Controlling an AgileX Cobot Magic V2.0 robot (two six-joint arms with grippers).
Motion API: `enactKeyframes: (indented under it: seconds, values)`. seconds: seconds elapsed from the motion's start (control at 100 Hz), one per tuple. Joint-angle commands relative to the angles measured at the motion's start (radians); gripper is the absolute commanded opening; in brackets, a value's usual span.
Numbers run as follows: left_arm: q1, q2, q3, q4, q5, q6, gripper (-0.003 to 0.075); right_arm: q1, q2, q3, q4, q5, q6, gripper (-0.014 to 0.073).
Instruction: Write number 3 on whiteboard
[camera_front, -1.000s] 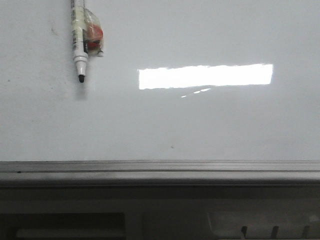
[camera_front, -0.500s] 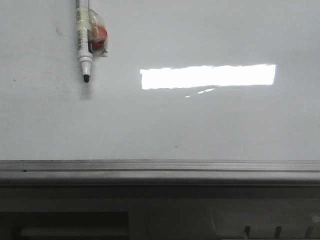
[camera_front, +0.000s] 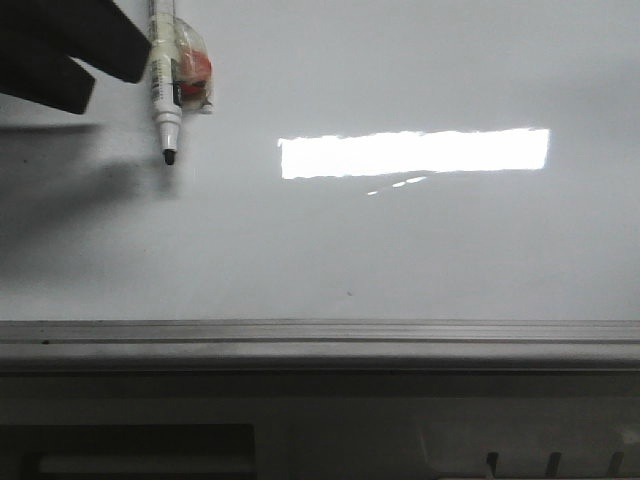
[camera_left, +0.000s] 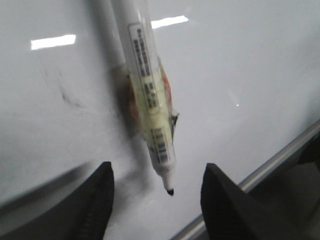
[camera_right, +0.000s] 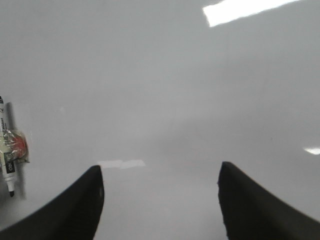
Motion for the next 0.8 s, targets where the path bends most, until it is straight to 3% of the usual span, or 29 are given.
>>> enactKeyframes:
  seconds: [0.0, 0.18, 0.25, 0.35, 0.44, 0.51, 0.59, 0.68, 0.79]
  values:
    - [-0.016, 0.041, -0.053, -0.036, -0.085, -0.029, 0.0349, -0.005, 0.016, -0.037, -0.006, -0.067, -0.016, 0.0440]
    - [-0.016, 0.129, -0.069, -0.038, -0.093, -0.029, 0.0311, -0.005, 0.016, -0.037, -0.005, -0.062, -0.016, 0.0440]
    - [-0.016, 0.155, -0.069, -0.036, -0.093, -0.029, 0.0218, -0.005, 0.016, -0.037, 0.004, -0.062, -0.016, 0.0440]
    - [-0.016, 0.174, -0.069, -0.016, -0.093, -0.025, -0.0013, -0.005, 0.016, -0.049, 0.039, -0.062, -0.016, 0.0440]
    - [-0.016, 0.165, -0.071, -0.008, -0.093, -0.004, -0.0021, -0.005, 0.016, -0.079, 0.057, -0.057, -0.043, 0.0440]
    - [-0.020, 0.141, -0.086, -0.008, -0.073, 0.012, -0.0021, 0.007, 0.016, -0.118, 0.113, -0.057, -0.174, 0.0440]
    - [-0.040, 0.098, -0.121, -0.008, -0.006, 0.137, -0.0021, 0.035, 0.033, -0.172, 0.275, -0.036, -0.442, 0.0440]
    - [-0.085, 0.035, -0.174, -0.008, 0.114, 0.423, -0.0021, 0.069, 0.093, -0.254, 0.455, 0.098, -0.739, 0.0440]
    - [-0.169, -0.041, -0.218, 0.023, 0.226, 0.745, -0.0021, 0.101, 0.236, -0.366, 0.556, 0.336, -0.969, 0.0440]
